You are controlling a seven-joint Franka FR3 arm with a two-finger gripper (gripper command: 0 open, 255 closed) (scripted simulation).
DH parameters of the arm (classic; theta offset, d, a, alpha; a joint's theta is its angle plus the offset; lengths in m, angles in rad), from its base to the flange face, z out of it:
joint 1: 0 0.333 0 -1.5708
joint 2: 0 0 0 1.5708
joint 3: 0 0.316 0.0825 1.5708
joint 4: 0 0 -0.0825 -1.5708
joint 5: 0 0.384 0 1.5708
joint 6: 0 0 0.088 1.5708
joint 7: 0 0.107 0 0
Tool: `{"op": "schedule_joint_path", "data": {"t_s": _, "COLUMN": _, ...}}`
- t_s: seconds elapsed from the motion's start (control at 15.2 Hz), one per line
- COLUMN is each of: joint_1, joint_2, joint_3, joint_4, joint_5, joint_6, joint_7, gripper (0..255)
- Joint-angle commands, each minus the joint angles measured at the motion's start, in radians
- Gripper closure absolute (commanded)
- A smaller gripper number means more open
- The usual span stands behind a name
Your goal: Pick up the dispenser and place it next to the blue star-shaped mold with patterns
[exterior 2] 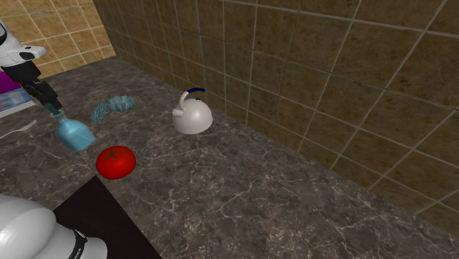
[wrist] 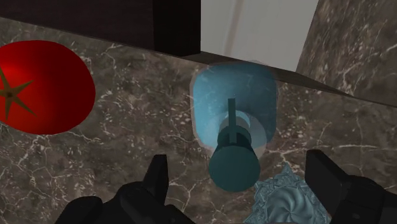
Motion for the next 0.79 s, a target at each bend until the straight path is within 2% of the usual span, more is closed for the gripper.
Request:
{"op": "schedule_joint_path", "data": {"t_s": 0.0, "joint_1": 0.000, "joint_2": 0.000, "joint_3": 0.000, "joint_4": 0.000, "joint_5": 0.000, "joint_6": 0.000, "joint_7": 0.000, "gripper": 0}}
{"op": "schedule_joint_path", "data": {"t_s": 0.26, "joint_1": 0.000, "joint_2": -0.022, "joint_3": -0.006, "joint_4": 0.110, "joint_5": 0.011, "joint_6": -0.128, "joint_7": -0.010, "gripper": 0}}
{"op": "schedule_joint_path", "data": {"t_s": 0.73, "joint_1": 0.000, "joint_2": -0.022, "joint_3": -0.006, "joint_4": 0.110, "joint_5": 0.011, "joint_6": -0.128, "joint_7": -0.010, "gripper": 0}}
